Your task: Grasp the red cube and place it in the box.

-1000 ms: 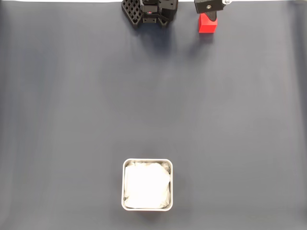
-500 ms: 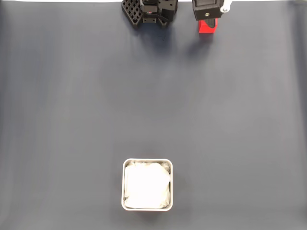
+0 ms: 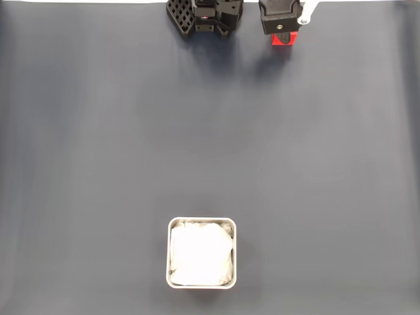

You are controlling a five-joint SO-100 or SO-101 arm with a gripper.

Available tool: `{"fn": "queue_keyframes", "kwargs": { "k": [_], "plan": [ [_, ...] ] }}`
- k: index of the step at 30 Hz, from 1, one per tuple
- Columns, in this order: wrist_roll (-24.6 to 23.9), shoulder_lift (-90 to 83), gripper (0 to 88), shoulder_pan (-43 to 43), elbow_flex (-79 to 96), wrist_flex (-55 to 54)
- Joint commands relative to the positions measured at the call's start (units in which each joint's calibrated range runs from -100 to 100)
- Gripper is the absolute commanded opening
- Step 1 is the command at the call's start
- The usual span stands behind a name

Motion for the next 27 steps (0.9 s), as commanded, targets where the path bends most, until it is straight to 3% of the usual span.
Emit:
{"fn": "queue_keyframes", "kwargs": {
  "k": [1, 27],
  "plan": [
    [0.3, 1.0, 34.8, 0.5, 0.3, -2.3],
    [-0.1, 3.4, 32.0, 0.6, 3.2, -7.8]
  ]
}}
